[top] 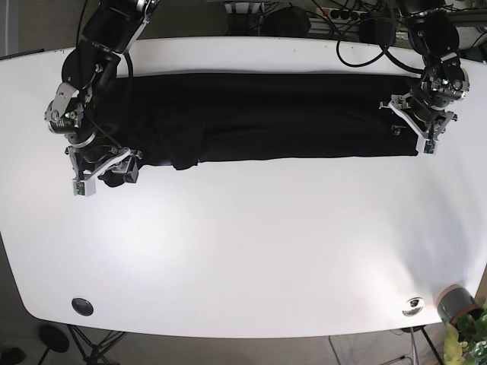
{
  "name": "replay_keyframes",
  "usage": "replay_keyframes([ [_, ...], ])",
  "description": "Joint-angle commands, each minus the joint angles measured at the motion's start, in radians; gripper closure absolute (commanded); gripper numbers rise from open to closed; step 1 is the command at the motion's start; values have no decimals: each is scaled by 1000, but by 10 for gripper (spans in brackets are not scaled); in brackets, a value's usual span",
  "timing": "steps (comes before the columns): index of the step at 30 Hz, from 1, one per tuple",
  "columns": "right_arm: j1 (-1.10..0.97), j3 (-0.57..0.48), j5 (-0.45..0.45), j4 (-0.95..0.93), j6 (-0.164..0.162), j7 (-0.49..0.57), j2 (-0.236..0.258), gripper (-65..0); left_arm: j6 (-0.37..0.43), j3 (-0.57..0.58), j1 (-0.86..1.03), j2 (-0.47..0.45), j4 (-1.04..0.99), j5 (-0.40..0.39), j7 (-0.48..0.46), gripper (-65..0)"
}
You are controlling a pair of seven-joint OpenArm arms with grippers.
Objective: Fold the T-shirt properly
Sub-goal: 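Fold the shirt's lower half up toward the collar with both grippers, then press the folded strip flat with both grippers holding its ends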
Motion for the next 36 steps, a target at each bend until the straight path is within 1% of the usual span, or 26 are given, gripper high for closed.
replay_keyframes([
  [1, 46, -1, 10, -59, -2, 16, 12, -387, 3, -5, -3, -15, 12, -8, -19, -311],
  [2, 58, -1, 10, -85, -13, 16, 24, -387, 3, -5, -3, -15, 10, -8, -19, -311],
  [4, 74, -1, 11, -119, -42, 16, 30, -387, 3, -5, -3, -15, -2, -8, -19, -311],
  [7, 80, -3, 13, -134, -60, 16, 30, -387, 3, -5, -3, -15, -39, -8, -19, -311],
  [8, 85, -7, 13, -134, -62, 17, 28, -387, 3, -5, -3, -15, -46, -8, -19, -311],
  [11, 97, -56, 11, -136, -65, 19, 32, -387, 3, -5, -3, -16, -68, -8, -20, -311],
  [12, 98, -69, 11, -136, -71, 19, 32, -387, 3, -5, -3, -16, -72, -8, -20, -311],
  [14, 100, -90, 11, -134, -103, 20, 32, -387, 3, -5, -3, -16, -82, -8, -22, -311],
  [16, 106, -112, 11, -136, -146, 23, 35, -387, 3, -5, -3, -16, -89, -8, -22, -311],
  [17, 112, -121, 11, -136, -160, 23, 35, -387, 3, -5, -3, -16, -89, -8, -22, -311],
  [21, 120, -147, 11, -148, -200, 36, 36, -385, 3, -5, -3, -16, -91, -8, -22, -311],
  [25, 124, -188, 10, -202, -241, 45, 64, -382, 3, -5, -3, -16, -91, -8, -22, -311],
  [27, 123, -202, 11, -225, -261, 71, 68, -354, 3, -5, -3, -16, -91, -8, -22, -311],
  [30, 115, -208, 11, -251, -281, 112, 70, -258, 3, -7, -3, -16, -91, -8, -23, -311],
  [31, 115, -207, 11, -259, -284, 120, 70, -209, 3, -7, -3, -16, -91, -8, -23, -311],
  [34, 104, -204, 11, -260, -284, 125, 70, -100, 3, -7, -3, -16, -91, -8, -23, -311],
  [36, 95, -204, 13, -249, -284, 126, 71, -48, 3, -7, -3, -16, -92, -8, -23, -311],
])
